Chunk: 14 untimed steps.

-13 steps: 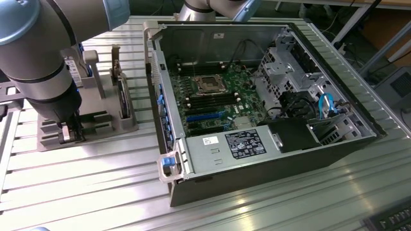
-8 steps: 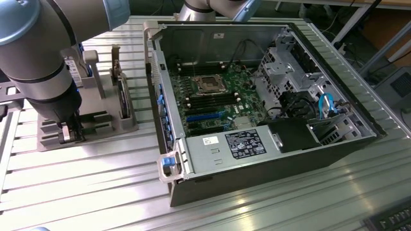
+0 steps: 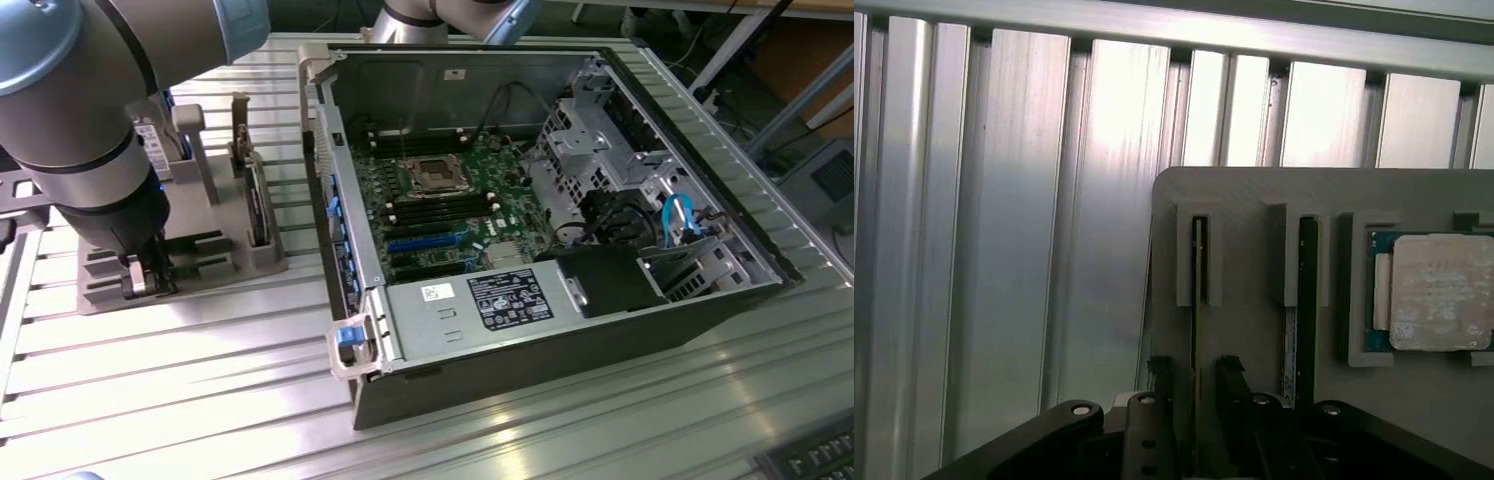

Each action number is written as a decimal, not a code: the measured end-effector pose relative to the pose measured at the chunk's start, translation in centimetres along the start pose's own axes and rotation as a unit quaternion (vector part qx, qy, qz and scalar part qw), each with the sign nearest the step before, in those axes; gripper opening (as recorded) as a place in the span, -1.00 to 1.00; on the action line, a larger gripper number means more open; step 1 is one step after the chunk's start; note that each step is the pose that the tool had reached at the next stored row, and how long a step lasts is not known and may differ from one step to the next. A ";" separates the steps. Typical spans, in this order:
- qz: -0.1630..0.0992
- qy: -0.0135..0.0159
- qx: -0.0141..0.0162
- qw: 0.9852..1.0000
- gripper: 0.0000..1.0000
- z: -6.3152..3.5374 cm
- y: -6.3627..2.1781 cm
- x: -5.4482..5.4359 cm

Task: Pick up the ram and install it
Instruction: 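Pick up the ram and move it above insertion slot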

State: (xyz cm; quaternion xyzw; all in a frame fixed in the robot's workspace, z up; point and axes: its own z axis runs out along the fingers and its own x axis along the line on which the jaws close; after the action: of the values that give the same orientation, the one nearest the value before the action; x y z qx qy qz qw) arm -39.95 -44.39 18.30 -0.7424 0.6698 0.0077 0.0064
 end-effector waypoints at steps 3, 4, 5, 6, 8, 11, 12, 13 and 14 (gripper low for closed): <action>0.000 0.000 0.000 1.000 -0.37 -0.17 0.01 0.0; 0.000 0.000 -0.001 1.000 -0.37 -0.30 0.01 0.0; 0.000 0.000 -0.004 1.000 -0.37 -1.26 0.02 0.0; 0.000 0.000 -0.003 1.000 -0.37 -1.25 0.01 0.0; 0.000 0.000 -0.004 1.000 -0.37 -1.24 0.02 0.0; 0.000 0.000 -0.004 1.000 -0.37 -1.24 0.02 0.0; 0.000 0.000 -0.004 1.000 -0.37 -1.24 0.02 0.0; 0.000 0.000 -0.003 1.000 -0.37 -1.24 0.01 0.0; 0.000 0.000 -0.004 1.000 -0.37 -1.24 0.02 0.0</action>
State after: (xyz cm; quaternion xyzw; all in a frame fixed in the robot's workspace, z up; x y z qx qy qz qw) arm -39.97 -44.41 19.54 -0.7424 0.6698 0.0100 0.0038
